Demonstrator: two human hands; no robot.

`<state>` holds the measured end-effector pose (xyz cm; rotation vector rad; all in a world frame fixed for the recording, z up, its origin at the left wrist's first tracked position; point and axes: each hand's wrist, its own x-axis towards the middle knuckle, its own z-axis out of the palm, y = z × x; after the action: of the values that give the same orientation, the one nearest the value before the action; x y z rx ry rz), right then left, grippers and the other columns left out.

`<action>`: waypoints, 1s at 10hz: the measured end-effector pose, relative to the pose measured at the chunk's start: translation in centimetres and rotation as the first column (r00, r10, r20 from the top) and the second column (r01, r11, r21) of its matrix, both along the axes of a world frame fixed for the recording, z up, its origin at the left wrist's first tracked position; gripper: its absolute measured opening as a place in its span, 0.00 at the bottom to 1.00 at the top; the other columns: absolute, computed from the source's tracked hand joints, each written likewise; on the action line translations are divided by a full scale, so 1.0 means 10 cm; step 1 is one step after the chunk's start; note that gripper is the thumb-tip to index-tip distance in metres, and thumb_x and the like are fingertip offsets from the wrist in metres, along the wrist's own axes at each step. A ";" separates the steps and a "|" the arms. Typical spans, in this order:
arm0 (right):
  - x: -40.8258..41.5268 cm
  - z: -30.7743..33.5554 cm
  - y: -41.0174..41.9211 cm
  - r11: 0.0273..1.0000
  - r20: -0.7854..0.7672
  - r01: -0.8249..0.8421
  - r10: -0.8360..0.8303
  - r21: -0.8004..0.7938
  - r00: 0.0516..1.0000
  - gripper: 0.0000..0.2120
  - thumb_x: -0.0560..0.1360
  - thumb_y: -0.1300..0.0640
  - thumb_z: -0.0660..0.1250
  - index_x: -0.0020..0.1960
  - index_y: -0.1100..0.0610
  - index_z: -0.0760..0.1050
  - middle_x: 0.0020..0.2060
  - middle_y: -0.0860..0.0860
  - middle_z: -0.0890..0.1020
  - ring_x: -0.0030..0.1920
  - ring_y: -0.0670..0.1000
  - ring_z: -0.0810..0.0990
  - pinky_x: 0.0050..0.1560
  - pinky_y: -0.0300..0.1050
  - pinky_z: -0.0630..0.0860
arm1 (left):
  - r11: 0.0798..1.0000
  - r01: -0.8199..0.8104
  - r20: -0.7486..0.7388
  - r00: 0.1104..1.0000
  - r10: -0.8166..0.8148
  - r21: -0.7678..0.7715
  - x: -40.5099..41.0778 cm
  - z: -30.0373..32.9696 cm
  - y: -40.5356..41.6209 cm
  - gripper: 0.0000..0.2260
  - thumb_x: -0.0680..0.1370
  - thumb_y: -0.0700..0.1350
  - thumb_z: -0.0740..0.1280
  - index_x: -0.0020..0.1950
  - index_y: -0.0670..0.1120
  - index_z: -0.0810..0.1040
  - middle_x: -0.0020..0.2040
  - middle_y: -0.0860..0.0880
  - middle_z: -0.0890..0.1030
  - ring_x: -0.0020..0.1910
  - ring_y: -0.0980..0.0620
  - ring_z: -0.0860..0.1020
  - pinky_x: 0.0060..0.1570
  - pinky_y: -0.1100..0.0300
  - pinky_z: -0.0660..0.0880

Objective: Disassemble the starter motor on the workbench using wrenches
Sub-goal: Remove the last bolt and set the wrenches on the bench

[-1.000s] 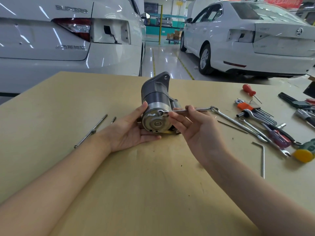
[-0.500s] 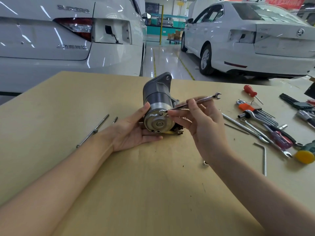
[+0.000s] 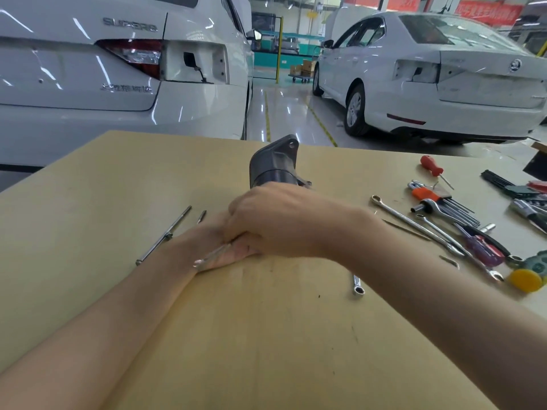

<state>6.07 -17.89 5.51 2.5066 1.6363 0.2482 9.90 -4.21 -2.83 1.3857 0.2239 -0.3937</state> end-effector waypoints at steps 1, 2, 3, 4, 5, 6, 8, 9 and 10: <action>-0.10 -0.15 -0.20 0.717 -0.302 0.078 0.191 0.693 0.934 0.05 0.77 0.60 0.64 0.49 0.58 0.79 0.37 0.47 0.78 0.37 0.44 0.75 0.40 0.31 0.68 | 0.957 0.037 0.041 0.999 -0.027 -0.287 -0.14 0.04 -0.11 0.23 0.82 0.49 0.55 0.72 0.36 0.67 0.66 0.34 0.73 0.60 0.37 0.74 0.63 0.43 0.72; -0.14 -0.37 -0.39 0.064 -0.534 0.577 0.476 0.814 0.699 0.05 0.79 0.61 0.61 0.44 0.59 0.73 0.33 0.53 0.79 0.29 0.48 0.75 0.32 0.39 0.74 | 0.952 0.122 0.115 0.989 -0.094 -0.279 -0.17 0.01 -0.09 0.33 0.74 0.57 0.62 0.73 0.39 0.67 0.67 0.36 0.74 0.58 0.40 0.77 0.55 0.48 0.79; -0.11 -0.52 -0.53 -0.147 -0.541 0.892 0.748 0.428 0.383 0.09 0.80 0.63 0.57 0.42 0.61 0.71 0.36 0.58 0.80 0.31 0.52 0.80 0.36 0.41 0.79 | 0.926 0.168 0.109 0.984 -0.139 -0.338 -0.17 0.02 -0.06 0.34 0.70 0.58 0.66 0.70 0.38 0.70 0.66 0.35 0.74 0.57 0.40 0.78 0.53 0.48 0.79; -0.07 -0.56 -0.56 -0.161 -0.477 0.944 0.831 0.287 0.286 0.09 0.80 0.65 0.57 0.42 0.61 0.70 0.35 0.59 0.81 0.34 0.54 0.83 0.36 0.41 0.80 | 0.909 0.211 0.131 0.976 -0.174 -0.360 -0.19 0.05 -0.06 0.44 0.59 0.57 0.80 0.69 0.38 0.72 0.66 0.34 0.74 0.57 0.39 0.78 0.53 0.47 0.79; -0.06 -0.56 -0.52 -0.145 -0.469 0.948 0.841 0.284 0.269 0.07 0.80 0.64 0.58 0.43 0.61 0.70 0.34 0.58 0.82 0.34 0.52 0.84 0.34 0.39 0.79 | 0.896 0.260 0.147 0.964 -0.221 -0.361 -0.18 0.03 -0.05 0.50 0.53 0.57 0.83 0.69 0.38 0.72 0.65 0.34 0.75 0.56 0.40 0.79 0.52 0.48 0.80; -0.06 -0.58 -0.51 -0.143 -0.470 0.949 0.842 0.280 0.265 0.06 0.79 0.65 0.59 0.44 0.61 0.71 0.35 0.59 0.83 0.36 0.53 0.84 0.35 0.39 0.79 | 0.893 0.261 0.152 0.964 -0.219 -0.368 -0.17 0.02 -0.04 0.46 0.52 0.57 0.84 0.65 0.39 0.76 0.63 0.35 0.77 0.53 0.42 0.81 0.51 0.48 0.81; -0.04 -0.60 -0.53 -0.150 -0.439 0.956 0.863 0.253 0.252 0.06 0.79 0.65 0.59 0.44 0.61 0.71 0.36 0.59 0.84 0.40 0.54 0.85 0.38 0.40 0.80 | 0.900 0.229 0.140 0.972 -0.190 -0.370 -0.14 -0.01 -0.04 0.29 0.71 0.58 0.66 0.64 0.40 0.76 0.65 0.36 0.76 0.54 0.43 0.80 0.49 0.49 0.81; -0.03 -0.60 -0.55 -0.149 -0.445 0.954 0.859 0.259 0.255 0.04 0.79 0.64 0.60 0.45 0.61 0.71 0.37 0.59 0.84 0.41 0.54 0.85 0.38 0.40 0.80 | 0.905 0.220 0.127 0.974 -0.186 -0.365 -0.14 -0.02 -0.05 0.28 0.72 0.57 0.63 0.65 0.40 0.75 0.67 0.36 0.75 0.53 0.43 0.80 0.49 0.50 0.81; -0.03 -0.59 -0.56 -0.163 -0.481 0.925 0.816 0.342 0.322 0.03 0.78 0.64 0.61 0.46 0.61 0.71 0.38 0.60 0.84 0.42 0.55 0.85 0.40 0.42 0.80 | 0.899 0.237 0.141 0.970 -0.198 -0.367 -0.15 0.00 -0.04 0.33 0.68 0.58 0.70 0.67 0.40 0.74 0.67 0.35 0.74 0.54 0.42 0.80 0.50 0.49 0.81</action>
<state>5.79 -23.52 -0.42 5.3467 0.8270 -0.6628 8.35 -4.65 -2.87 1.0417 -0.0921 -0.5229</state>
